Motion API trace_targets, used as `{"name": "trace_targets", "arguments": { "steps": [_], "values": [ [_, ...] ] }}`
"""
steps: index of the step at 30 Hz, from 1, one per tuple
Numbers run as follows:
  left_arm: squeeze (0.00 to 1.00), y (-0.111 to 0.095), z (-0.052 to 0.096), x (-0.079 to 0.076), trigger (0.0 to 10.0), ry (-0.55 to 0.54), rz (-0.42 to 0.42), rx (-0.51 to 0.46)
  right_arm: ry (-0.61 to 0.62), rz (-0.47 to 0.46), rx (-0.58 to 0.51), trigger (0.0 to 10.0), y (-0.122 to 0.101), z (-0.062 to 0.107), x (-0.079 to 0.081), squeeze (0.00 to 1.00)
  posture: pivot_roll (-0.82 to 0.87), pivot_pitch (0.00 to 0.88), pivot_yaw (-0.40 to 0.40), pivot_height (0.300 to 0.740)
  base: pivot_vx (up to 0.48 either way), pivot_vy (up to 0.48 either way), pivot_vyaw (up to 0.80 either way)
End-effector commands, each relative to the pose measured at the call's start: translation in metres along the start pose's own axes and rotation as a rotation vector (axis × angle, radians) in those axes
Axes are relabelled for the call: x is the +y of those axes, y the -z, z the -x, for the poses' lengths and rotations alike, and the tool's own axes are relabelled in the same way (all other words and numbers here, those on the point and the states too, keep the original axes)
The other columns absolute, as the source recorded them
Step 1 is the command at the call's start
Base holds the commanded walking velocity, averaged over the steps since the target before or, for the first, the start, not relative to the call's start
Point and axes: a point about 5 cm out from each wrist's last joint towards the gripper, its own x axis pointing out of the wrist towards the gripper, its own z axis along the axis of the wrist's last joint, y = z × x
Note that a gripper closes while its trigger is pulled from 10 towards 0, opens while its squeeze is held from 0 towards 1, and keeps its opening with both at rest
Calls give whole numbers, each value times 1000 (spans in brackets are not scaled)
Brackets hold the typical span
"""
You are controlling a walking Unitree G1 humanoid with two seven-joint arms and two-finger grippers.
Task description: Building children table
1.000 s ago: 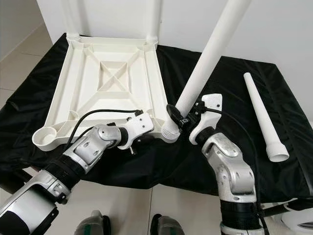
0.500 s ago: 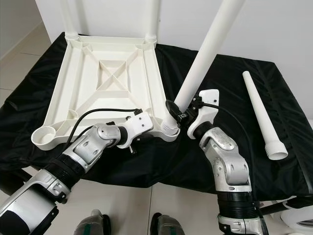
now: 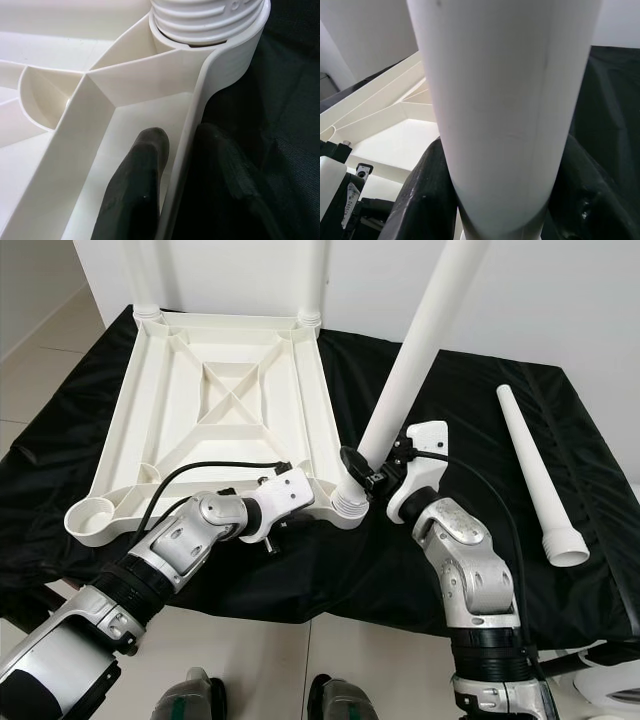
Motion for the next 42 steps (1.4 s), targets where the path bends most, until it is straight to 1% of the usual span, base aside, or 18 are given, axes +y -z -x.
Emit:
{"name": "trace_targets", "arguments": {
  "steps": [1,7,9,13,15,16,18,21,27,31,35,41,42],
  "values": [
    [0,-11,5,15,10000,-71,-46,-9,25,4,88,10000,18,0,-4,0,1,50,-50,740,0,0,0],
    [0,-12,5,15,10000,-71,-48,-9,3,6,85,10000,21,-2,-2,0,1,50,-50,740,0,0,0],
    [0,-12,6,16,10000,-76,-47,-10,-35,24,73,10000,26,-6,0,0,10,48,-51,740,0,0,0],
    [0,-12,7,16,10000,-78,-46,-12,-74,51,43,10000,26,-10,2,0,12,43,-53,740,0,0,0],
    [0,-12,7,16,10000,-78,-46,-12,-74,51,43,10000,26,-10,2,0,12,43,-53,740,0,0,0],
    [0,-13,7,16,10000,-81,-46,-14,-100,74,27,10000,26,-13,4,0,14,39,-55,740,0,0,0],
    [0,-14,7,16,10000,-81,-46,-15,-108,84,21,10000,26,-14,4,0,14,39,-55,740,0,0,0],
    [0,-14,7,17,10000,-83,-46,-16,-127,80,12,10000,26,-14,6,0,14,39,-55,740,0,0,0],
    [0,-14,7,17,10000,-87,-46,-17,-175,33,-15,10000,34,-14,11,0,17,32,-57,740,0,0,0],
    [0,-14,7,17,10000,-87,-46,-18,-175,25,-15,10000,36,-14,10,0,19,29,-60,740,0,0,0],
    [0,-16,8,17,10000,-88,-52,-21,-114,0,18,10000,45,-11,3,0,21,27,-61,740,0,0,0],
    [0,-16,8,17,10000,-89,-53,-21,-71,1,24,10000,47,-9,0,0,20,28,-59,740,0,0,0],
    [0,-17,8,17,10000,-90,-54,-22,-43,5,22,10000,48,-10,0,0,20,28,-59,740,0,0,0]
  ]
}}
